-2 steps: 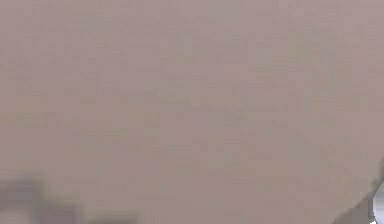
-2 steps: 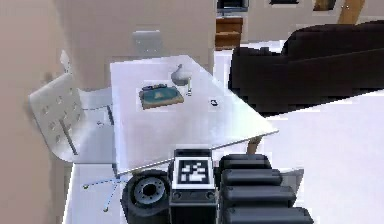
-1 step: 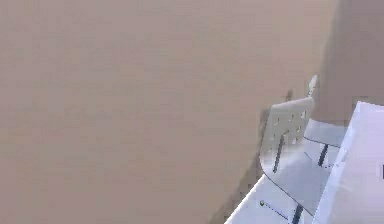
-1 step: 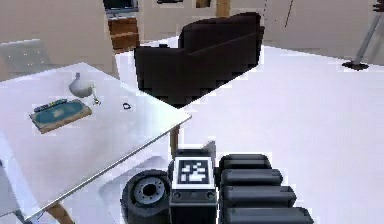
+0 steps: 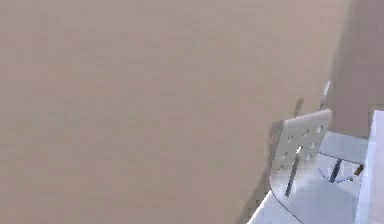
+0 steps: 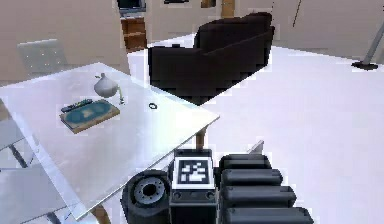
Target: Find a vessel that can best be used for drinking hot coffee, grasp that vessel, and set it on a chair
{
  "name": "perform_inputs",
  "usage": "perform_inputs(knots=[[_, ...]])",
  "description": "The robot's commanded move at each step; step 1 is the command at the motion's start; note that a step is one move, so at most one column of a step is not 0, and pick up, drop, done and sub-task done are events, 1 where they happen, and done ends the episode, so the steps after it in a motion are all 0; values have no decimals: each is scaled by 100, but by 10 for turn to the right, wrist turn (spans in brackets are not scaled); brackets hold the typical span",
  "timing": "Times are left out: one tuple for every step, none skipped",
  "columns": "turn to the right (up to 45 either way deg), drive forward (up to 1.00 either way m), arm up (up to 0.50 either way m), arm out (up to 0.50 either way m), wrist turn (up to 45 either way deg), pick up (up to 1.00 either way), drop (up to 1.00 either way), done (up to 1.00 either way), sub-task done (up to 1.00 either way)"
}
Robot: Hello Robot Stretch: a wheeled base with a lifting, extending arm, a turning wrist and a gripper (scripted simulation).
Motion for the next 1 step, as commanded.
perform_inputs(knots=[[420,0,0,0,0,0,0,0,0]])
